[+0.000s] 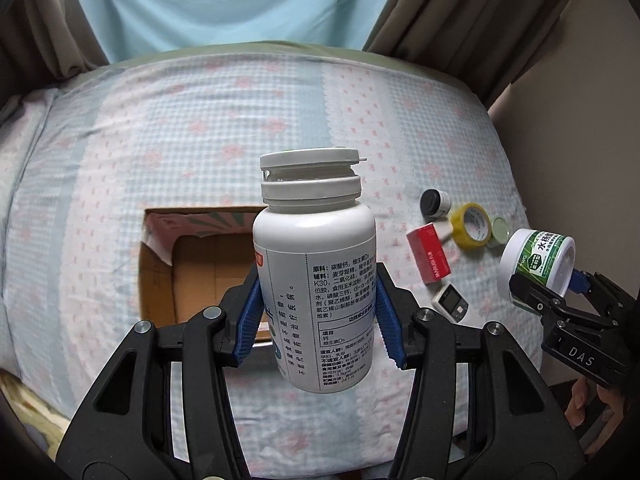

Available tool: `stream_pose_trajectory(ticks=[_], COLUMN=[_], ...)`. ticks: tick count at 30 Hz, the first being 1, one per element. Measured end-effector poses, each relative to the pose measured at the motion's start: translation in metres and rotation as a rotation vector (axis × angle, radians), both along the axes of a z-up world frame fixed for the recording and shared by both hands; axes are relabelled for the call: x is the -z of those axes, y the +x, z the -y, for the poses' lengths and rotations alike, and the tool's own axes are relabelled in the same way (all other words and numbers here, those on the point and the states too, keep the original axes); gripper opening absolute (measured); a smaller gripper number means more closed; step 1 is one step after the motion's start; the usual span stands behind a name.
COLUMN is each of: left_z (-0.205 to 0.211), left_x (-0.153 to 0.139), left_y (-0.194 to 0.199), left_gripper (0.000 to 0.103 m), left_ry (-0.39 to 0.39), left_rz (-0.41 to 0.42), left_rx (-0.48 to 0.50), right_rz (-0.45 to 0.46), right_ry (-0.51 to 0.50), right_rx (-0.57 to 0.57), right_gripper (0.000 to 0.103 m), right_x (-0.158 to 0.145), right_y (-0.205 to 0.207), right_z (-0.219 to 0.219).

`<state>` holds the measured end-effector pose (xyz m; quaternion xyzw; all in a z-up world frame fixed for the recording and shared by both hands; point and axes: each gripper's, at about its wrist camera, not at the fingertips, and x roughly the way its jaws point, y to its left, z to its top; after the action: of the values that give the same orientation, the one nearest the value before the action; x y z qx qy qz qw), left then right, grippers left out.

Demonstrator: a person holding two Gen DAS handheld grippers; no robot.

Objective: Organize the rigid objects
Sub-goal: 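Carry the bottle and jar over the cardboard box and release both inside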

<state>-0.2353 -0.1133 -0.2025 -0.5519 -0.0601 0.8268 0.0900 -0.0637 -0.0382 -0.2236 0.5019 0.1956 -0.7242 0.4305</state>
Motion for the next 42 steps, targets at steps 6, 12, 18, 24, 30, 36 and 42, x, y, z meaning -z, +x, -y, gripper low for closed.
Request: stream_pose_trajectory(ticks=[6, 12, 18, 24, 30, 36, 42], left_z=[0.075, 0.128, 0.14, 0.121, 0.084, 0.056, 0.039], left_x=[0.002, 0.024, 0.078, 0.135, 0.188, 0.23, 0.252], left_y=[-0.003, -0.013, -0.036, -0.06, -0.076, -0.081, -0.074], left_gripper=[0.047, 0.047, 0.047, 0.047, 0.047, 0.047, 0.047], left_ry=[-0.026, -0.053, -0.117, -0.142, -0.2, -0.272, -0.299], left_rz=[-0.003, 0.025, 0.085, 0.154, 0.2, 0.233, 0.238], left_rx=[0.028, 0.057, 0.148, 0.242, 0.388, 0.542, 0.632], right_rz=[0.028, 0.032, 0.043, 0.055, 0.092, 0.139, 0.183], right_ry=[-0.015, 0.01, 0.068, 0.168, 0.268, 0.316, 0.341], right_rx=[-0.009, -0.027, -0.099, -0.132, -0.064, -0.039, -0.021], right_gripper=[0.066, 0.066, 0.066, 0.066, 0.066, 0.066, 0.066], right_x=[-0.013, -0.015, 0.008, 0.052, 0.109, 0.161, 0.188], right_y=[0.067, 0.114, 0.148, 0.144, 0.121, 0.113, 0.105], right_z=[0.049, 0.092, 0.133, 0.16, 0.171, 0.178, 0.182])
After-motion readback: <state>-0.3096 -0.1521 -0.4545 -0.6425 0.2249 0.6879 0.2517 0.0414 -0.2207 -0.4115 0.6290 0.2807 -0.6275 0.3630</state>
